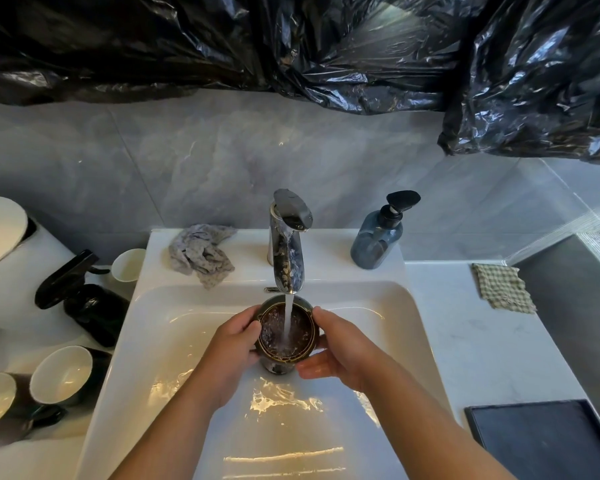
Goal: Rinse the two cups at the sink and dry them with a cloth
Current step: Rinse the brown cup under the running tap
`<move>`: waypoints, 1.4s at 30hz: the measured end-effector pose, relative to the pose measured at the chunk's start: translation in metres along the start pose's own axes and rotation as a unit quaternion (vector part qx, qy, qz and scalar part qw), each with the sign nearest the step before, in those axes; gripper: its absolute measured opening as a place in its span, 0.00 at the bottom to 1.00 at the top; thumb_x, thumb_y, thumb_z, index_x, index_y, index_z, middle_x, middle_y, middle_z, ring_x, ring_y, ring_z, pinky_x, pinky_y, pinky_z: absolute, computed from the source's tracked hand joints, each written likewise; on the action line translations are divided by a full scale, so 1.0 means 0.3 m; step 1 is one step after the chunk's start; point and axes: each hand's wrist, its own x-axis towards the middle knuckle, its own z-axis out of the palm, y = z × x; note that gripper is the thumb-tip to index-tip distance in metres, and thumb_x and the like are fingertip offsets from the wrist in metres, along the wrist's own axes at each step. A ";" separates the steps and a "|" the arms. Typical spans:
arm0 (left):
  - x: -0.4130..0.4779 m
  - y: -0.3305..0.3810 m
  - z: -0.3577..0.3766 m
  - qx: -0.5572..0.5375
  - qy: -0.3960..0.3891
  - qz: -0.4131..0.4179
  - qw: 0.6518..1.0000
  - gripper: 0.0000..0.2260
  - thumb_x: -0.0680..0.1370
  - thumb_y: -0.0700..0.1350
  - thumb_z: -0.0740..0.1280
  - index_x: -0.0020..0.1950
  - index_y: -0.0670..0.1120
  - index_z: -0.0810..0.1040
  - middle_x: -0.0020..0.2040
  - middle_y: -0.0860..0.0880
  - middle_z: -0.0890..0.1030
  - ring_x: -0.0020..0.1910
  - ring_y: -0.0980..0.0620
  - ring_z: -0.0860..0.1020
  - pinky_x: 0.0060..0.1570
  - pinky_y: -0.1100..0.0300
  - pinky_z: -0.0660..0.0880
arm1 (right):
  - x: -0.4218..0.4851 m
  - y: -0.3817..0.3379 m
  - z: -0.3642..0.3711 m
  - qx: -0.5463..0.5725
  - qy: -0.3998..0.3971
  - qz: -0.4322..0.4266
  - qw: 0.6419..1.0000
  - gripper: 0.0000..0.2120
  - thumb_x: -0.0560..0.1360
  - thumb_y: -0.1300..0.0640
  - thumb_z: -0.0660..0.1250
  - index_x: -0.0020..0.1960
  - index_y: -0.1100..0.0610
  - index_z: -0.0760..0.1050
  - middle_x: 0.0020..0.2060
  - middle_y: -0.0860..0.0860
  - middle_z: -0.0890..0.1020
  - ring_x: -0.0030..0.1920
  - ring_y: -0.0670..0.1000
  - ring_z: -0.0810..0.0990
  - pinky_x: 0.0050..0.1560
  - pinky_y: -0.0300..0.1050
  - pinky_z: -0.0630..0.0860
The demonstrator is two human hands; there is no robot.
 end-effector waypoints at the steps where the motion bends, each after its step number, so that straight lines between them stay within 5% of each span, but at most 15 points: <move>1: -0.002 0.004 -0.001 0.008 -0.003 -0.004 1.000 0.18 0.85 0.36 0.55 0.60 0.52 0.81 0.54 0.49 0.87 0.55 0.51 0.83 0.49 0.57 0.80 | -0.003 0.000 -0.001 -0.005 0.001 -0.007 1.000 0.17 0.85 0.45 0.49 0.57 0.47 0.75 0.55 0.59 0.81 0.46 0.59 0.87 0.46 0.51 0.85; 7: -0.018 0.023 -0.005 0.025 -0.022 -0.020 0.999 0.16 0.85 0.39 0.57 0.63 0.56 0.79 0.56 0.49 0.85 0.54 0.49 0.85 0.54 0.54 0.81 | 0.000 -0.002 -0.003 -0.019 0.004 -0.048 0.999 0.16 0.85 0.48 0.51 0.67 0.47 0.73 0.61 0.54 0.79 0.53 0.56 0.84 0.53 0.50 0.83; 13: -0.026 0.034 0.002 -0.044 0.002 -0.014 0.999 0.10 0.85 0.42 0.59 0.58 0.49 0.79 0.55 0.42 0.83 0.53 0.45 0.82 0.60 0.50 0.77 | 0.012 0.015 0.011 0.024 0.017 -0.085 0.996 0.14 0.84 0.51 0.55 0.61 0.53 0.77 0.56 0.55 0.81 0.49 0.57 0.81 0.59 0.55 0.80; 18: -0.044 0.027 0.025 -0.119 -0.010 0.058 0.991 0.14 0.81 0.29 0.56 0.57 0.44 0.76 0.56 0.40 0.77 0.56 0.46 0.78 0.54 0.56 0.74 | 0.018 0.046 0.074 0.074 0.068 -0.151 0.983 0.07 0.78 0.62 0.57 0.47 0.55 0.73 0.46 0.57 0.76 0.48 0.54 0.74 0.50 0.48 0.74; 23: -0.074 0.021 0.036 -0.115 -0.035 0.097 0.988 0.24 0.62 0.35 0.58 0.57 0.44 0.75 0.51 0.45 0.80 0.50 0.51 0.79 0.50 0.56 0.75 | -0.009 0.071 0.098 0.034 0.107 -0.233 0.966 0.19 0.66 0.59 0.56 0.56 0.54 0.72 0.52 0.53 0.78 0.50 0.48 0.76 0.47 0.38 0.75; 28: -0.071 -0.006 0.032 -0.085 -0.029 0.114 0.989 0.27 0.60 0.36 0.57 0.58 0.47 0.75 0.52 0.47 0.80 0.53 0.51 0.79 0.55 0.55 0.74 | -0.015 0.082 0.103 0.033 0.105 -0.278 0.954 0.20 0.64 0.60 0.57 0.55 0.51 0.72 0.51 0.50 0.79 0.49 0.43 0.77 0.46 0.31 0.74; 37: -0.067 -0.018 0.013 -0.062 -0.041 0.083 0.994 0.26 0.65 0.38 0.60 0.63 0.48 0.76 0.61 0.43 0.79 0.61 0.46 0.77 0.58 0.54 0.75 | -0.008 0.054 0.082 -0.003 0.078 -0.242 0.967 0.22 0.65 0.57 0.58 0.58 0.56 0.74 0.49 0.50 0.79 0.47 0.46 0.77 0.42 0.31 0.75; 42: -0.076 -0.053 -0.017 0.031 -0.052 0.023 0.998 0.12 0.84 0.45 0.59 0.62 0.54 0.79 0.61 0.45 0.82 0.61 0.45 0.80 0.64 0.48 0.76 | -0.011 0.037 0.024 -0.163 0.041 -0.150 0.974 0.16 0.83 0.49 0.55 0.58 0.56 0.77 0.52 0.56 0.79 0.52 0.55 0.79 0.53 0.49 0.83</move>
